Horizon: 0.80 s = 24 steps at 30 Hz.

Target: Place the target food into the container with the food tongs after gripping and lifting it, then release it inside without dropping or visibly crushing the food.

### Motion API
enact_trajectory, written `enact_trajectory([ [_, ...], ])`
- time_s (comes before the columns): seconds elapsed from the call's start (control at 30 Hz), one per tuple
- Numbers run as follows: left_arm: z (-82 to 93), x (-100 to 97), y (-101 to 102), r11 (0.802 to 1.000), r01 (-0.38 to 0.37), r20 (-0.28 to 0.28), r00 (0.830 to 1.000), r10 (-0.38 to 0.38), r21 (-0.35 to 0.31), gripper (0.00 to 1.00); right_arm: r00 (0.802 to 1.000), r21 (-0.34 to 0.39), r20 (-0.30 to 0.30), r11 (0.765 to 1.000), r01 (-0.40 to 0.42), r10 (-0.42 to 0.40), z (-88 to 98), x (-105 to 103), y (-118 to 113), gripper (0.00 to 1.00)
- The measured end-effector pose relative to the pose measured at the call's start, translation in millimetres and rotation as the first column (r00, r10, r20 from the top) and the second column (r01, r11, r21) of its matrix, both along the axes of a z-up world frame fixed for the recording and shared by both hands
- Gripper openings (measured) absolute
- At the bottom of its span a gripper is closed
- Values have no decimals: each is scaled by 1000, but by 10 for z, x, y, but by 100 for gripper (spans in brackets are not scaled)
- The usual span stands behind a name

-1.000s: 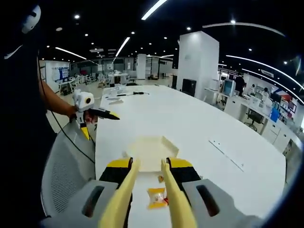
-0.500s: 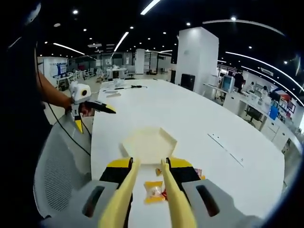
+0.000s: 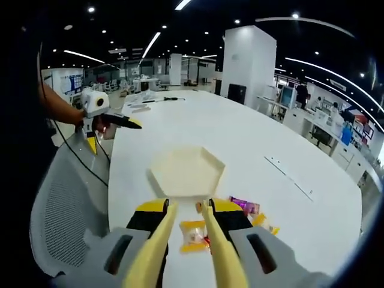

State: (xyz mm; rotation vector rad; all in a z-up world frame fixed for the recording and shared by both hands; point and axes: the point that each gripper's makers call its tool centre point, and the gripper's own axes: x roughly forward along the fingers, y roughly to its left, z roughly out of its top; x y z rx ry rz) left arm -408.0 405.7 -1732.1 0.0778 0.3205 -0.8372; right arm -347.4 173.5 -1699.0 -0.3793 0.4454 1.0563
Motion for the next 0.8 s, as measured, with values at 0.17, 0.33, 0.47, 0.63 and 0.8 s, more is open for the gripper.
enact_trajectory([
  [0.17, -4, 13, 12, 1000, -9, -4, 1000, 9, -6, 99, 1000, -32, -13, 999, -3, 3, -153, 15, -2, 26],
  [0.33, -19, 10, 15, 1000, -8, -9, 1000, 8, -4, 99, 999, -54, -33, 999, -1, -1, -292, 42, -9, 26],
  [0.47, -26, 7, 14, 1000, -6, -10, 1000, 6, 2, 99, 999, -60, -46, 998, 1, -4, -364, 59, -9, 27],
  [0.63, -36, 4, 4, 1000, -1, -13, 1000, 1, 6, 99, 998, -76, -59, 997, 2, -6, -481, 83, -27, 26],
  [0.8, -44, 1, -3, 1000, 0, -17, 1000, 0, 9, 99, 997, -97, -71, 995, 3, -10, -595, 93, -36, 27],
])
